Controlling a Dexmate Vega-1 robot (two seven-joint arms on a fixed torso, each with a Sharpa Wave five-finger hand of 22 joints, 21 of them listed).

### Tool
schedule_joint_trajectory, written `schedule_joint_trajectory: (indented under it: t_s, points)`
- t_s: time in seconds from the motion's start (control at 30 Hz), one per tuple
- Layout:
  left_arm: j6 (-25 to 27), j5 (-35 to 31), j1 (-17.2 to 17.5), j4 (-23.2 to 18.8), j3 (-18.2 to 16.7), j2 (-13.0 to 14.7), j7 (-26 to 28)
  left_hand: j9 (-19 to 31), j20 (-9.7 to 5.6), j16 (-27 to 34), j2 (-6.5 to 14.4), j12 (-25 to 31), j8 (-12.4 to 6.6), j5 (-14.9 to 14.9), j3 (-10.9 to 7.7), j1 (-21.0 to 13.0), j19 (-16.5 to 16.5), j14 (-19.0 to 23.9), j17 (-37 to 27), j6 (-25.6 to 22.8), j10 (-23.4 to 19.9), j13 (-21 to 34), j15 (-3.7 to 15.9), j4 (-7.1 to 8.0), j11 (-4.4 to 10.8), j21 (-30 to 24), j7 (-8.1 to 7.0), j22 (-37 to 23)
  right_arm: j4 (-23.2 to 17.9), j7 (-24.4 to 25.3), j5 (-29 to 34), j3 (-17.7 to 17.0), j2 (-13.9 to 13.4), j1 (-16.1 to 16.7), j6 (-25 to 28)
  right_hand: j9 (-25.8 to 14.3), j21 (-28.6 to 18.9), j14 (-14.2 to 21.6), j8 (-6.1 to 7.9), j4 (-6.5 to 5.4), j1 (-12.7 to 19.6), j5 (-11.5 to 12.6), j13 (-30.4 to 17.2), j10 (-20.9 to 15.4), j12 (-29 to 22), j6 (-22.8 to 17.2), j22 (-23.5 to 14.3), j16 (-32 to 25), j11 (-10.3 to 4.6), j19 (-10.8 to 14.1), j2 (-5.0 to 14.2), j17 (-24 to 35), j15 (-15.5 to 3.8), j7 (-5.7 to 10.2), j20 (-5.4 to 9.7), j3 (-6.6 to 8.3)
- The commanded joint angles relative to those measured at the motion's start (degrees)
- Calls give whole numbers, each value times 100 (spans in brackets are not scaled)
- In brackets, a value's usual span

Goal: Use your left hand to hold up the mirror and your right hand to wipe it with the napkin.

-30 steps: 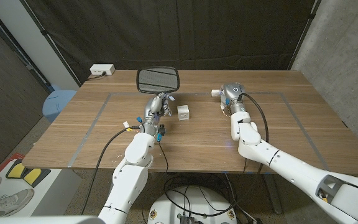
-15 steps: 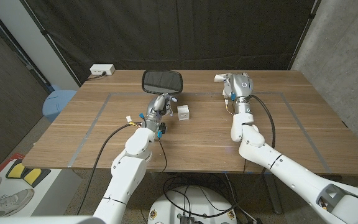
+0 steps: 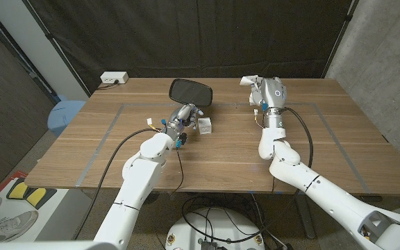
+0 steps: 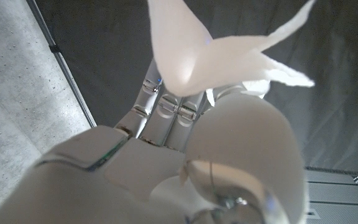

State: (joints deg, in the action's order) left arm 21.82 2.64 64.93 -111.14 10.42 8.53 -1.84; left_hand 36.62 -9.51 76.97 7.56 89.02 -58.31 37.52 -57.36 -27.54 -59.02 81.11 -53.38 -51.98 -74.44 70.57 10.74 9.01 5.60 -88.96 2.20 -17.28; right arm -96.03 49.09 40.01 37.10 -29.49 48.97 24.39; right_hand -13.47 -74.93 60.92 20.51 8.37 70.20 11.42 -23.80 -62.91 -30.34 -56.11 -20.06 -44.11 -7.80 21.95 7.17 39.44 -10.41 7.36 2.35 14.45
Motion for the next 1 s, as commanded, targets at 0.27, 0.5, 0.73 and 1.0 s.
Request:
schedule_joint_trajectory:
  t_s: [0.27,0.5,0.73,1.0]
  points:
    - [-108,-797,-922,580,418,643,-1296,-59,-273,34,72,22,-78,1265,-1291,35,16,4,-20,-308,-17,4,42,-863,51,-23,341,3,-301,314,-134,-186,-136,185,-445,-12,-62,44,28,-5,70,44,-63,-61,-34,-65,62,57,-3,9,-16,31,-301,-10,832,6]
    - [-660,-846,-1232,1015,498,785,-1722,-56,-273,53,70,20,-114,1261,-1292,41,15,20,-40,-290,-3,4,43,-863,65,-38,328,-21,-336,426,-186,-209,-122,202,-600,-9,-76,69,27,-5,78,47,-84,-79,-37,-83,102,56,-6,12,-21,64,-302,-2,836,9]
    - [-1339,-626,-1667,1630,541,921,-2360,-93,-274,41,63,20,-139,1249,-1296,51,44,14,-19,-288,2,5,29,-859,45,-39,323,-55,-347,509,-237,-217,-71,192,-742,-6,-99,78,24,-6,89,50,-108,-88,-36,-102,147,78,-2,21,-24,77,-302,-10,842,12]
    - [-1433,-423,-2056,2041,665,994,-3033,-136,-272,54,59,20,-163,1232,-1299,60,57,7,-32,-285,7,6,34,-860,43,-36,314,-72,-310,540,-184,-127,-49,134,-851,-1,-117,89,21,-1,109,52,-131,-98,-32,-127,200,105,4,34,-30,86,-303,-21,845,19]
